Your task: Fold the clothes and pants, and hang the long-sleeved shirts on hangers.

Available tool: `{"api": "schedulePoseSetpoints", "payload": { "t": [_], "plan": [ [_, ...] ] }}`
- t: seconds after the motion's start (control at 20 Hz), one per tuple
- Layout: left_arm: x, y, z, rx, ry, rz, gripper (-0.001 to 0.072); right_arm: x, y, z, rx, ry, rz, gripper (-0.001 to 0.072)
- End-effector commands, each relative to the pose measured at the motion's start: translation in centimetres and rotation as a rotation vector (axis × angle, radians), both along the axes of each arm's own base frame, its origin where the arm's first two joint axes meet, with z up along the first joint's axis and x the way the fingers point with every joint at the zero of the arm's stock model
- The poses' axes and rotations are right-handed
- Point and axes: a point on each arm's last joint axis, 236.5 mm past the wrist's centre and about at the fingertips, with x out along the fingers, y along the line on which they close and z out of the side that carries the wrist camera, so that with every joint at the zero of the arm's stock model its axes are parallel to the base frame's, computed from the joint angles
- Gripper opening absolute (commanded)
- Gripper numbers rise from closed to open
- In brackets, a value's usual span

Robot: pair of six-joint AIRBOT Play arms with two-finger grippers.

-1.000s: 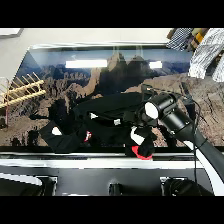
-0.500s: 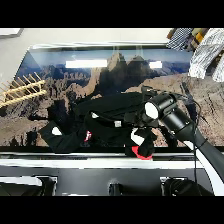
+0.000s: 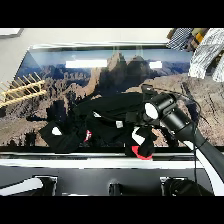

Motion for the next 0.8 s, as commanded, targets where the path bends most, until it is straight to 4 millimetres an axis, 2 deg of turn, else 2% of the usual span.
{"api": "schedulePoseSetpoints", "payload": {
  "t": [0.0,0.1,0.2,0.3,0.45,0.55,0.7,0.75],
  "plan": [
    [-1.1,-11.3,0.4,-0.028,0.012,-0.225,0.0027,1.3,-1.0,0.2,-0.046,-0.055,0.017,0.0040],
    [-3.8,-17.9,-1.9,-0.042,0.054,-0.345,0.0028,1.8,-0.8,0.4,-0.041,-0.080,0.020,0.0040],
    [-7.4,-23.3,-4.7,-0.056,0.108,-0.465,0.0029,2.2,-0.5,0.6,-0.028,-0.099,0.021,0.0040],
    [-11.4,-28.0,-7.4,-0.077,0.155,-0.572,0.0030,2.4,-0.4,0.6,-0.024,-0.109,0.022,0.0040],
    [-16.1,-32.6,-9.2,-0.058,0.159,-0.715,0.0029,2.6,-0.5,0.7,-0.030,-0.116,0.023,0.0040],
    [-20.1,-34.9,-10.2,0.017,0.195,-0.888,0.0029,2.7,-0.7,0.7,-0.037,-0.120,0.023,0.0040],
    [-26.7,-36.6,-13.4,0.009,0.380,-1.077,0.0029,3.1,-1.4,0.8,-0.063,-0.138,0.014,0.0039],
    [-27.9,-37.0,-14.0,0.000,0.413,-1.111,0.0029,3.3,-1.6,0.9,-0.073,-0.146,0.008,0.0039]
  ]
}}
